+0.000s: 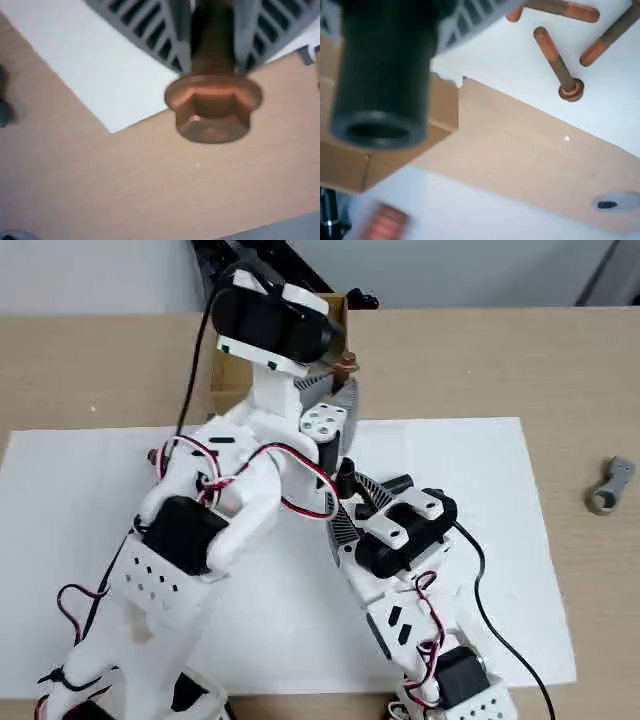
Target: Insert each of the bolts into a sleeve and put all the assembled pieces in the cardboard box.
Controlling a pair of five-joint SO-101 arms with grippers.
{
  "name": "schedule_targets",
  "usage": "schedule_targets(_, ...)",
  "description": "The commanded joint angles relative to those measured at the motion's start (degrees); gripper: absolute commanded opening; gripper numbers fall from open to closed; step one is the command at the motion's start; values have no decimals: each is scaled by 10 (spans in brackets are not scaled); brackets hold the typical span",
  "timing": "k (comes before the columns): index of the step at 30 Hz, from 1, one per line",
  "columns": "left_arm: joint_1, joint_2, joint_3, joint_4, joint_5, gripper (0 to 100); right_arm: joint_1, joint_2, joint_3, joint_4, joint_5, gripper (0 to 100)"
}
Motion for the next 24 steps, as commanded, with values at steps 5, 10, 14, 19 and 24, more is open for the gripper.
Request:
schedule_targets(5,4,-20,-60,20,72,5,-5,-2,-4,-15,-53,4)
schedule_targets(10,-16,-20,-80,26,52,5,-1,-2,-4,-10,-56,4)
schedule_targets(14,-33,-59,-93,65,-9,5,-2,-2,-4,-8,-56,4)
schedule_targets(19,-29,-112,-49,92,13,5,-4,-3,-4,15,-66,4)
schedule_targets(24,-17,-162,52,9,41,5,-4,-6,-4,26,-69,4)
